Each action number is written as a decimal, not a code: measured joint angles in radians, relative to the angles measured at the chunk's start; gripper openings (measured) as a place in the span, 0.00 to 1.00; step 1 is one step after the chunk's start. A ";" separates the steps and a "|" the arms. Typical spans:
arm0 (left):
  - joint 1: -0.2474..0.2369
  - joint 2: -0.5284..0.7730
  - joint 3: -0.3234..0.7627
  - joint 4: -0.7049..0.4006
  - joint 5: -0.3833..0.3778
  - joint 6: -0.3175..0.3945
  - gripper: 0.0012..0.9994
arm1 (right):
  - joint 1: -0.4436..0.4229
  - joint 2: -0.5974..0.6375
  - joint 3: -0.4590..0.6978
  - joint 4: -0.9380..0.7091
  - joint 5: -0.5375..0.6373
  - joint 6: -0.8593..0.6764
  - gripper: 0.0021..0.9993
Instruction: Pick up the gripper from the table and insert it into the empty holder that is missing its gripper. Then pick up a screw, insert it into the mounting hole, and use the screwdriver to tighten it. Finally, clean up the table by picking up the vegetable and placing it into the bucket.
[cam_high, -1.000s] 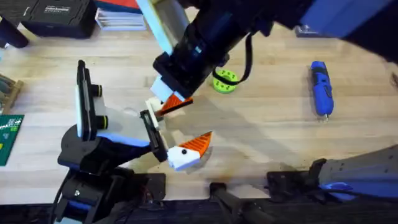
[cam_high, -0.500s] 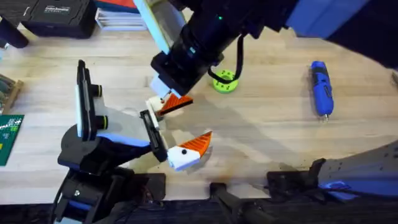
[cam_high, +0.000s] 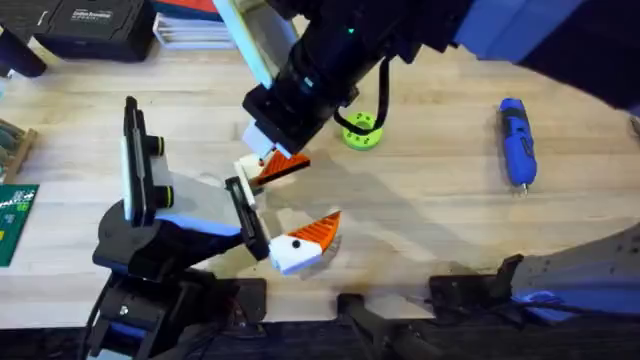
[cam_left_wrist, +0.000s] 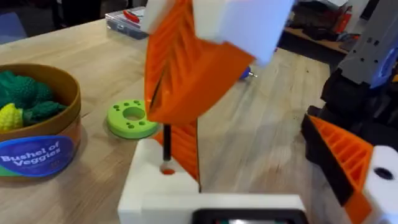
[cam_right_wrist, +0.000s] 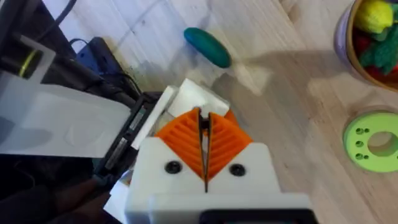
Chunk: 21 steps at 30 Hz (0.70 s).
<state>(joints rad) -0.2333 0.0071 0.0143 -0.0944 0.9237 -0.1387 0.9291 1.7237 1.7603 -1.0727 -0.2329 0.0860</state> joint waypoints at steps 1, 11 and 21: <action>0.000 0.000 0.000 0.000 0.000 0.000 0.99 | 0.000 0.000 0.000 0.000 0.000 0.000 0.00; 0.000 0.000 0.000 -0.001 0.000 -0.003 0.99 | 0.000 0.043 0.000 -0.001 -0.001 0.000 0.00; 0.000 0.001 0.000 -0.002 0.000 -0.012 0.99 | 0.004 0.048 0.004 0.003 -0.003 0.000 0.00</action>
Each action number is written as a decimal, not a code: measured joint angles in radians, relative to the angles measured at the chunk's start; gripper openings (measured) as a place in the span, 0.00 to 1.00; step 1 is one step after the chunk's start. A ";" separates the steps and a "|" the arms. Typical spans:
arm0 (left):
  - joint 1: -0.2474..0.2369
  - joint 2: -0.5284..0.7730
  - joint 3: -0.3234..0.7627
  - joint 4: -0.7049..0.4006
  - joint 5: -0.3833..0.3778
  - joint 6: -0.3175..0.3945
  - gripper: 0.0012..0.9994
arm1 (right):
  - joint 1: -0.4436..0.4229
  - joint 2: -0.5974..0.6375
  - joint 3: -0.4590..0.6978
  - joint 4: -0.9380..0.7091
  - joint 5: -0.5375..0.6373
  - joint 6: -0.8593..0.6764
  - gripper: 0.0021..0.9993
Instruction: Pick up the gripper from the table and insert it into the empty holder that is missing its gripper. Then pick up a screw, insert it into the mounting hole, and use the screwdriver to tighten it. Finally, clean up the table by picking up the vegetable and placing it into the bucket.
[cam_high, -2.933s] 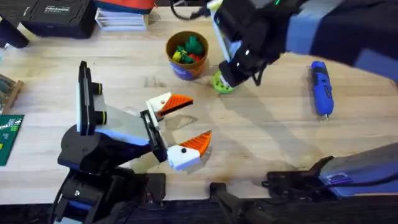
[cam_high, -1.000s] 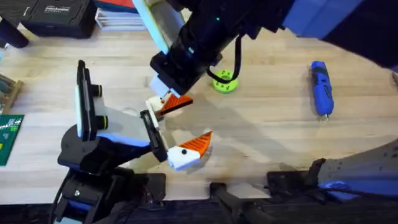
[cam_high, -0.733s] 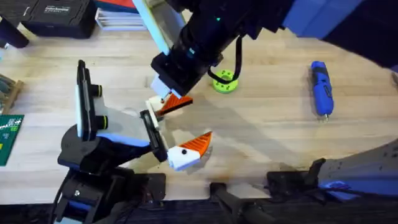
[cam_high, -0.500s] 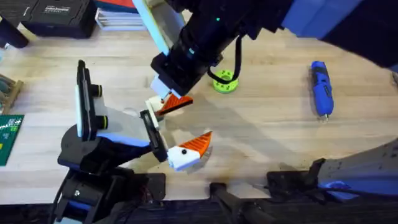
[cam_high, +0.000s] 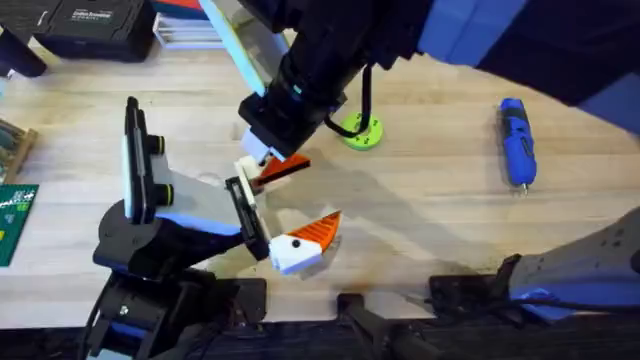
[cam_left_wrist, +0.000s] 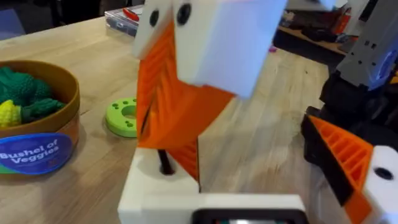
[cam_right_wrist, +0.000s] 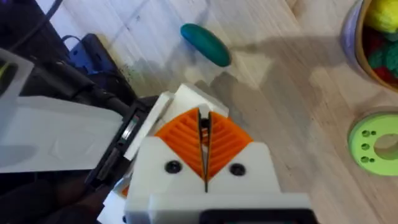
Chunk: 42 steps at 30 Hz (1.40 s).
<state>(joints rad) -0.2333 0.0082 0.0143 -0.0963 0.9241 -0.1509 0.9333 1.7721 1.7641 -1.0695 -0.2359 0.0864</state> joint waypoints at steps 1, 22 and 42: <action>0.000 0.000 0.000 0.000 0.000 0.000 0.99 | 0.002 0.000 0.000 0.000 0.002 0.000 0.00; 0.000 -0.001 0.000 -0.001 0.012 0.004 0.99 | 0.045 0.008 0.002 -0.003 0.018 -0.005 0.00; 0.000 -0.001 0.000 0.000 0.007 0.011 0.99 | -0.096 -0.042 0.074 -0.142 0.011 -0.008 0.99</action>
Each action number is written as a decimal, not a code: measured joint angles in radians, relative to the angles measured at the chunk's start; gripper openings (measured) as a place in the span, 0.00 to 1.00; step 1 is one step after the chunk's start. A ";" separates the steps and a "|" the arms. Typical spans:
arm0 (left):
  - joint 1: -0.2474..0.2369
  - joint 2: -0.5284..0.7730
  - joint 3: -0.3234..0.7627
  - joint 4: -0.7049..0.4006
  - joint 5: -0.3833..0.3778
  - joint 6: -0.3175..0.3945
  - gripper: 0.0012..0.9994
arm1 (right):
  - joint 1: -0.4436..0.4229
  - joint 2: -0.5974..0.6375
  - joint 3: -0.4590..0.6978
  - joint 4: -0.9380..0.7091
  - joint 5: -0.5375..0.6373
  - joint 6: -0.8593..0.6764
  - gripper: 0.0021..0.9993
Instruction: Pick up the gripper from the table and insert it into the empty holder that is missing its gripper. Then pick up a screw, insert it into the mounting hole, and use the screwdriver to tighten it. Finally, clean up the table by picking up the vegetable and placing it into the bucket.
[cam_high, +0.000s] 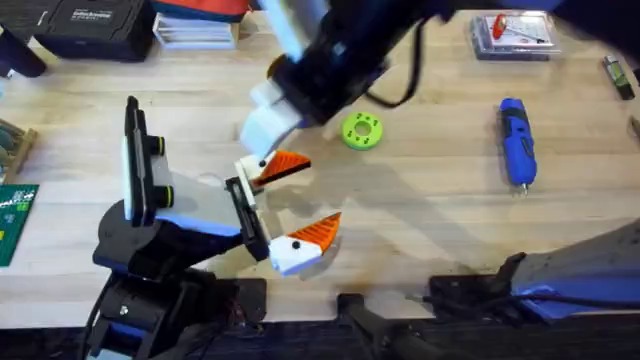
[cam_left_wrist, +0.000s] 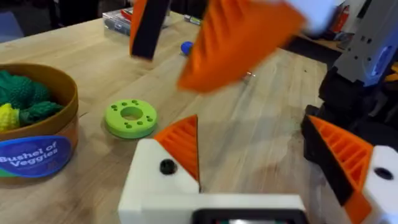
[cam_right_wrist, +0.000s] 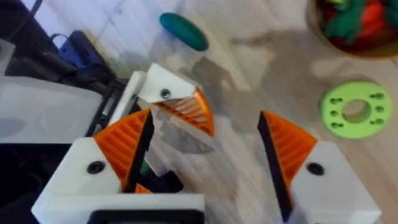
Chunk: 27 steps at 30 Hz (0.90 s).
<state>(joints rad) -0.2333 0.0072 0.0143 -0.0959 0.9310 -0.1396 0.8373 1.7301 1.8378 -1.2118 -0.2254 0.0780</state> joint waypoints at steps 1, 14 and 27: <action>0.000 0.000 0.000 0.000 0.000 0.001 0.99 | -0.016 -0.013 0.000 -0.001 0.000 0.000 0.99; 0.000 0.000 0.000 0.000 0.000 0.001 0.99 | -0.234 -0.342 -0.286 0.056 -0.038 0.023 0.99; 0.000 0.000 0.000 0.000 0.000 0.001 0.99 | -0.266 -0.784 -0.647 0.165 -0.082 0.121 0.99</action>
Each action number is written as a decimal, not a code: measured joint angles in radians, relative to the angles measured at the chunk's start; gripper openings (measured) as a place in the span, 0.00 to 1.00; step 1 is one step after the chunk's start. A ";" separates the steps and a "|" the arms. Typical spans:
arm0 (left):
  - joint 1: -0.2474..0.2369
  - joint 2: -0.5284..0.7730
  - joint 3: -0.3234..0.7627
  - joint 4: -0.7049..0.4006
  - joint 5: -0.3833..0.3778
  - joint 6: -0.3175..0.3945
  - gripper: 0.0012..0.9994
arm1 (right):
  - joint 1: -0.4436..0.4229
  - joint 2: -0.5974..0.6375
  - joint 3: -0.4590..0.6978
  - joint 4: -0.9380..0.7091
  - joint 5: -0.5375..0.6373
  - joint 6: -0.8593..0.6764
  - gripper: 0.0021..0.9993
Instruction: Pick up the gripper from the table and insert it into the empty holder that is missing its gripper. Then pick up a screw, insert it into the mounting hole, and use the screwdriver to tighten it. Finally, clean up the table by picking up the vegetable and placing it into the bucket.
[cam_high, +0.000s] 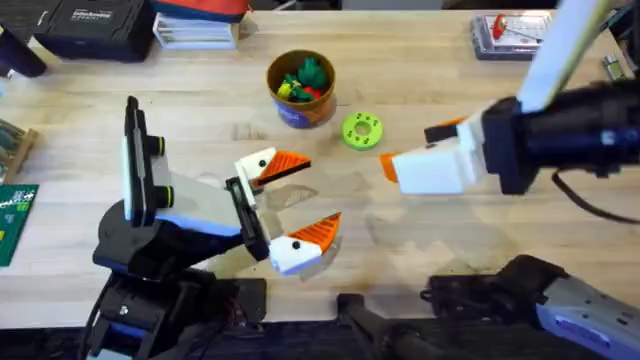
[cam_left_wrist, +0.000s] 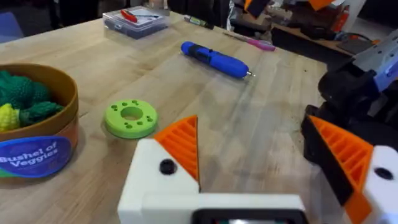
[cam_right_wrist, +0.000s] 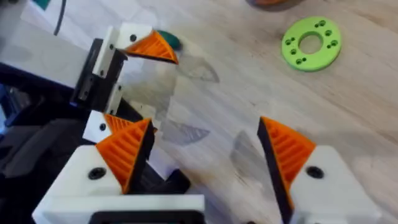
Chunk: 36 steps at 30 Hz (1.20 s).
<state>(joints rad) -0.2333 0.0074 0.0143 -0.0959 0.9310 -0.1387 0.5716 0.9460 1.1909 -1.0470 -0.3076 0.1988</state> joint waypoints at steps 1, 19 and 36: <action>0.000 0.000 0.000 0.000 0.000 0.000 0.99 | 0.000 -0.015 -0.011 0.000 0.004 0.011 0.99; 0.000 0.000 0.000 0.000 0.000 0.009 0.03 | 0.000 -0.030 -0.025 0.016 0.011 0.060 0.99; 0.000 0.000 0.000 0.000 0.000 0.008 0.01 | 0.000 0.002 -0.025 0.022 0.011 0.007 0.99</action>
<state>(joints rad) -0.2333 0.0071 0.0143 -0.0959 0.9310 -0.1310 0.5716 0.9483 1.1656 -1.0252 -0.2962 0.2055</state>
